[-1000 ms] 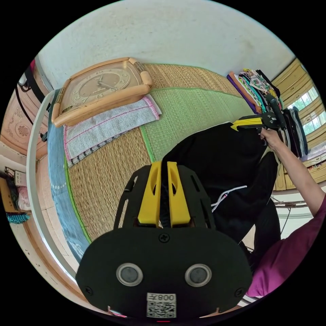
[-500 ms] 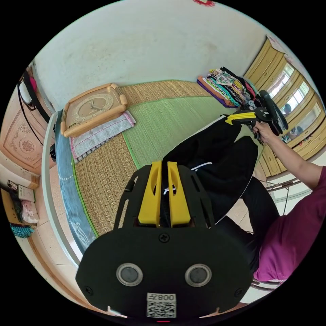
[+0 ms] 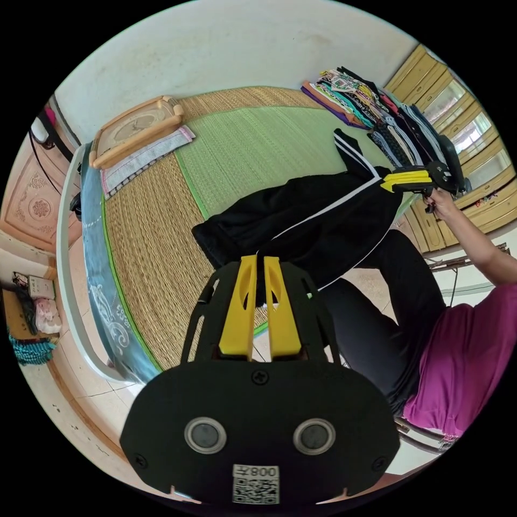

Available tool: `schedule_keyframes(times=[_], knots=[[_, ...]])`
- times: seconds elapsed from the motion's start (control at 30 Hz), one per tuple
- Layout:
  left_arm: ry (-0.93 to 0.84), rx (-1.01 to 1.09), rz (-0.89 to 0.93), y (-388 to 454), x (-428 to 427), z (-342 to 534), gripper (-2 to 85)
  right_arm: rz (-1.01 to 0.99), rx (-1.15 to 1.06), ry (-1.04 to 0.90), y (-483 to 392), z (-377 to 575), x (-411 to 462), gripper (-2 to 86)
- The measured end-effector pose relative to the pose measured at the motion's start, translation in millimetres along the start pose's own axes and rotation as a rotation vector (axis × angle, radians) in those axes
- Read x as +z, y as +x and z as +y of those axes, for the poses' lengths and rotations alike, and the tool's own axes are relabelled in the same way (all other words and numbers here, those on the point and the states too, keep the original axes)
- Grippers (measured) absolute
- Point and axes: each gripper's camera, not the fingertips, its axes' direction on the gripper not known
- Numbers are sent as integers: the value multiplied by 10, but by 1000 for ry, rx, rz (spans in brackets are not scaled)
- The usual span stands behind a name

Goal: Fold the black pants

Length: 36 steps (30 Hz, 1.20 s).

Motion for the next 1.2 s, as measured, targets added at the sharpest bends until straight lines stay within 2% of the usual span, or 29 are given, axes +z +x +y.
schedule_keyframes(times=[0.33,1.2], knots=[[-98,-18,-21,179,287,299,26,-40,-31,-97,-536,211,327,9],[-119,-77,50,338,929,967,14,-75,-52,-196,-1008,591,861,14]])
